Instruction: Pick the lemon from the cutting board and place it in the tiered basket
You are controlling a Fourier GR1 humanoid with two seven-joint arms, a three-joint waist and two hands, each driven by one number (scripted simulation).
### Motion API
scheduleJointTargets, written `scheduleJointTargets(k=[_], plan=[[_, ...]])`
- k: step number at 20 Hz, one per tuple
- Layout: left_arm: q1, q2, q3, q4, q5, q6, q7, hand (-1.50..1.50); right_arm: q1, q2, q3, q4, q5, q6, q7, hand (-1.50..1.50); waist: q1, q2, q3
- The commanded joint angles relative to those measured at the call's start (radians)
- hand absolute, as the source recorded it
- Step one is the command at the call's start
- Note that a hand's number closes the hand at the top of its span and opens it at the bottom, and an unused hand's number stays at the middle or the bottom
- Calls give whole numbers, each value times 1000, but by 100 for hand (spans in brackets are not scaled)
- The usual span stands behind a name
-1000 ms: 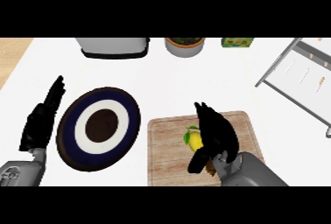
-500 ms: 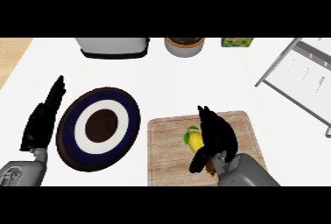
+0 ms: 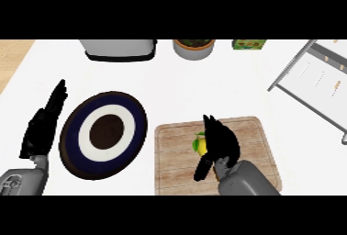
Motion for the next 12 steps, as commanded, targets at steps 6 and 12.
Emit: scheduleJointTargets(k=[6,12], plan=[[-53,-24,18,10,-32,-27,50,0,-3,74,-35,111,-11,58,11,150,-2,0,0],[42,-33,19,-61,-35,-18,11,0,-49,43,34,195,74,108,-136,150,6,0,0]])
